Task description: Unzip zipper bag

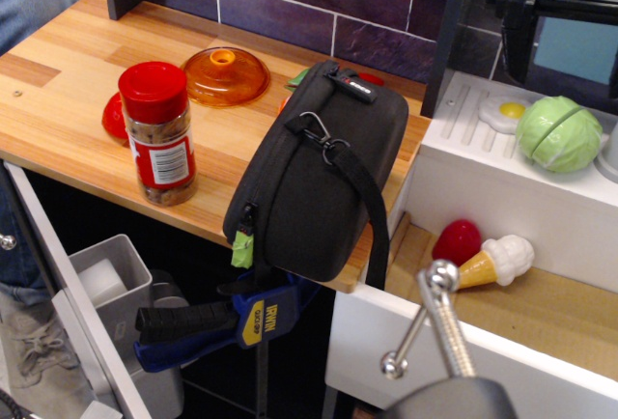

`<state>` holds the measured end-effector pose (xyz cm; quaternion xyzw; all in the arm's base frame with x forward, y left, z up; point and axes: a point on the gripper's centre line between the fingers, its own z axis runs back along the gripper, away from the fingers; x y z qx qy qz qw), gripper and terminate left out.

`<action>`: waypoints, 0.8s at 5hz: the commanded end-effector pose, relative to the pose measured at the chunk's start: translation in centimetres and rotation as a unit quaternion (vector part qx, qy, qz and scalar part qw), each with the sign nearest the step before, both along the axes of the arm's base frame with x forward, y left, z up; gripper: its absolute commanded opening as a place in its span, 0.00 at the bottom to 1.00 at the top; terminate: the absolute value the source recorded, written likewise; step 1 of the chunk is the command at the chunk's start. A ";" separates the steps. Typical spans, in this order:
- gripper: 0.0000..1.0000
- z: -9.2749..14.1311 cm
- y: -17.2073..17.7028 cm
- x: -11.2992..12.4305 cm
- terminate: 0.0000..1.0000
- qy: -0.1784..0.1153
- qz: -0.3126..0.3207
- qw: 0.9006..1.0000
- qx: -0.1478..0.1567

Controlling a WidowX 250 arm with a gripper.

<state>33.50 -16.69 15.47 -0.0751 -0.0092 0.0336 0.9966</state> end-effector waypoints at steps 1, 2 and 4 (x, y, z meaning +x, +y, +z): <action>1.00 0.0 0.0 0.0 0.00 0.000 0.000 1.000 0.000; 1.00 0.2 2.9 -2.9 0.00 0.014 -0.005 1.000 -0.001; 1.00 0.2 8.6 -9.9 0.00 -0.005 -0.043 0.999 0.010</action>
